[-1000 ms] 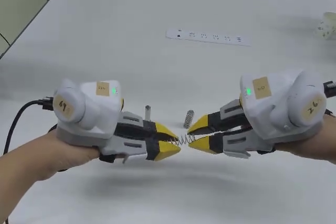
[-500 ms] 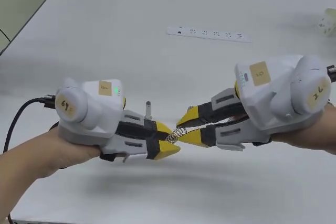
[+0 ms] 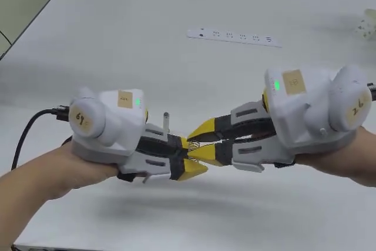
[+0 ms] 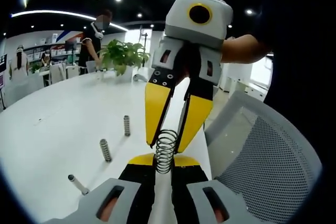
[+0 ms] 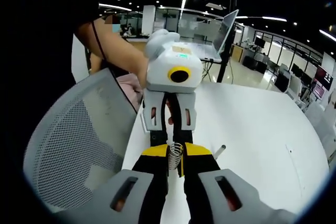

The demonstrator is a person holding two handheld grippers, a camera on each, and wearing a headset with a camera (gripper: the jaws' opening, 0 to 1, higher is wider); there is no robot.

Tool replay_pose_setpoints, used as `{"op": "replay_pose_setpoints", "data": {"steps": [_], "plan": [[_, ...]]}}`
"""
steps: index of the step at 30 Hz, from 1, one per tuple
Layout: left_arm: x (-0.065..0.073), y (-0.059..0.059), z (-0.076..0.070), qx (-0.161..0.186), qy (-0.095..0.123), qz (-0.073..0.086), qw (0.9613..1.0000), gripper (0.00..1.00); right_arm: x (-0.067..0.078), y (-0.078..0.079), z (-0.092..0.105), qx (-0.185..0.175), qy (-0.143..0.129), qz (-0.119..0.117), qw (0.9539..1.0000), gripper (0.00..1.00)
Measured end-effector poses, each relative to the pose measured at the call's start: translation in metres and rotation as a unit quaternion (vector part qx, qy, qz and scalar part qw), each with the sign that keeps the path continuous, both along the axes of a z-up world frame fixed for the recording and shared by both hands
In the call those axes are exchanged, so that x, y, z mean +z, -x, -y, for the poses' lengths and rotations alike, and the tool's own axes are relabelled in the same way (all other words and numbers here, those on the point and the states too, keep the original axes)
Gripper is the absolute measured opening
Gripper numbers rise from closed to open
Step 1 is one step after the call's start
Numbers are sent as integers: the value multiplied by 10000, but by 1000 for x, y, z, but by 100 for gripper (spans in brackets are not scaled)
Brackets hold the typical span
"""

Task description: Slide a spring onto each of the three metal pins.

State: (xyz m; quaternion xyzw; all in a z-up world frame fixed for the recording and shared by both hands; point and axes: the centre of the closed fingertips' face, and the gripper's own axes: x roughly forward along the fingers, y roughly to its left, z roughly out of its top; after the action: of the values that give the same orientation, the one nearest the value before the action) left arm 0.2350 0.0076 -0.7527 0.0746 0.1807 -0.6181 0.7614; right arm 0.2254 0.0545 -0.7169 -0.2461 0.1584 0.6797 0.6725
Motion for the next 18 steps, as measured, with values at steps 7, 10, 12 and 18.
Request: {"op": "replay_pose_setpoints", "data": {"steps": [7,10,12,18], "plan": [[2,-1,-2,34,-29,69,10000,2,4,-1,-1,-145,-254,6,9996,7],[1,0,-2,33,-38,57,10000,2,4,0,0,-100,-205,107,9997,7],[0,0,-2,31,-54,56,10000,2,3,1,1,-62,-140,164,9997,7],[1,-1,-2,87,-31,61,9999,3,5,1,3,-1,-58,299,9995,7]]}}
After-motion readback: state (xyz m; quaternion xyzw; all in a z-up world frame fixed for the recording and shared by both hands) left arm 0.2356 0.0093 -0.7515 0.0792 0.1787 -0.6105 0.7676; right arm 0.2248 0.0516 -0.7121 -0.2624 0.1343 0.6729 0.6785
